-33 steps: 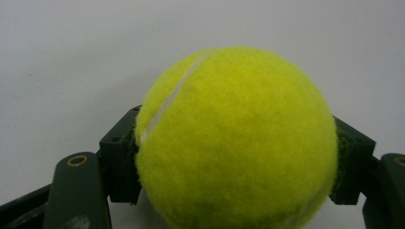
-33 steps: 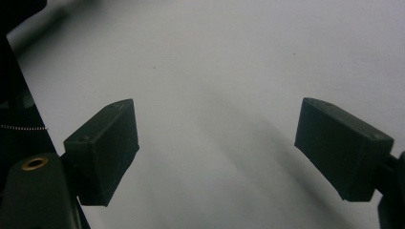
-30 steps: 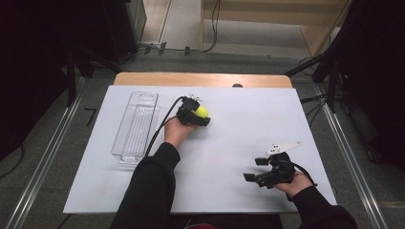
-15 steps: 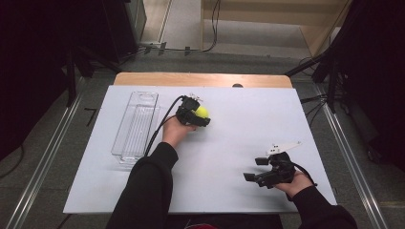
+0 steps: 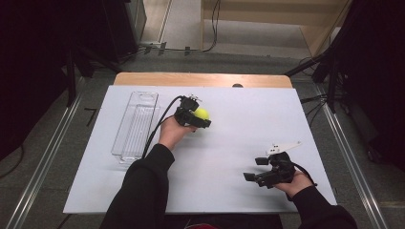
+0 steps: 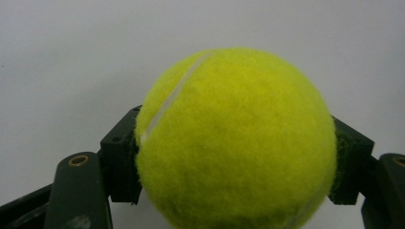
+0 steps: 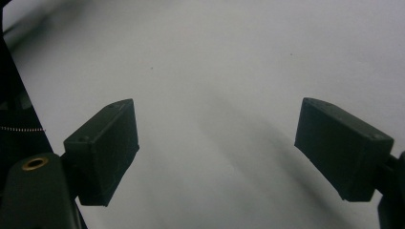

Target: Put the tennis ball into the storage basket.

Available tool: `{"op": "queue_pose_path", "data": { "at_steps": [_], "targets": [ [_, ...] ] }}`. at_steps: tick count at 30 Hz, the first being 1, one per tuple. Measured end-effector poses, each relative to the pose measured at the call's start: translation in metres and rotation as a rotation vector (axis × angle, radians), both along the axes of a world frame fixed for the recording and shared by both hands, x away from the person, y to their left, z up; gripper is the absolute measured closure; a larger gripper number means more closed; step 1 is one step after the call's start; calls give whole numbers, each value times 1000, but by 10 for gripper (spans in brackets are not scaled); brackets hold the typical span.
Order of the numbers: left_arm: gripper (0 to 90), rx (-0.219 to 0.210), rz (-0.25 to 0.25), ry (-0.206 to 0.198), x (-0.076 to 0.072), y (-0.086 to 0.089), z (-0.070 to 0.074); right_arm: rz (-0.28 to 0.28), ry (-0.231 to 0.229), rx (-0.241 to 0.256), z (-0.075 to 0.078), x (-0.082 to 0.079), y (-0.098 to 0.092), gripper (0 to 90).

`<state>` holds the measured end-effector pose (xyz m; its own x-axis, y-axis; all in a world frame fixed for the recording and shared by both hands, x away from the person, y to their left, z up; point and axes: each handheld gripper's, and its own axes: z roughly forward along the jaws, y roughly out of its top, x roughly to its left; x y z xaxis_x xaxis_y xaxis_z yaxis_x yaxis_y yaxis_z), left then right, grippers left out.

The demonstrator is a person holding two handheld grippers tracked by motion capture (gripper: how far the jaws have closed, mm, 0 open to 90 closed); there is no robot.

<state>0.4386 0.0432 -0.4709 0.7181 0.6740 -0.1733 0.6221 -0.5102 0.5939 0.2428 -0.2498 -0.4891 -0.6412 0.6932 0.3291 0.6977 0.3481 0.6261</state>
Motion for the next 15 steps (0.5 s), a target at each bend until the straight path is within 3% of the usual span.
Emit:
{"op": "queue_pose_path", "data": {
  "at_steps": [10, 15],
  "targets": [
    [263, -25, -25, 14, -13, 12, 10, -4, -6, 2, 0, 0, 0, 128],
    [263, -12, -37, 30, -20, 16, 13, -5, -7, 1, 0, 0, 0, 128]
  ]
}}
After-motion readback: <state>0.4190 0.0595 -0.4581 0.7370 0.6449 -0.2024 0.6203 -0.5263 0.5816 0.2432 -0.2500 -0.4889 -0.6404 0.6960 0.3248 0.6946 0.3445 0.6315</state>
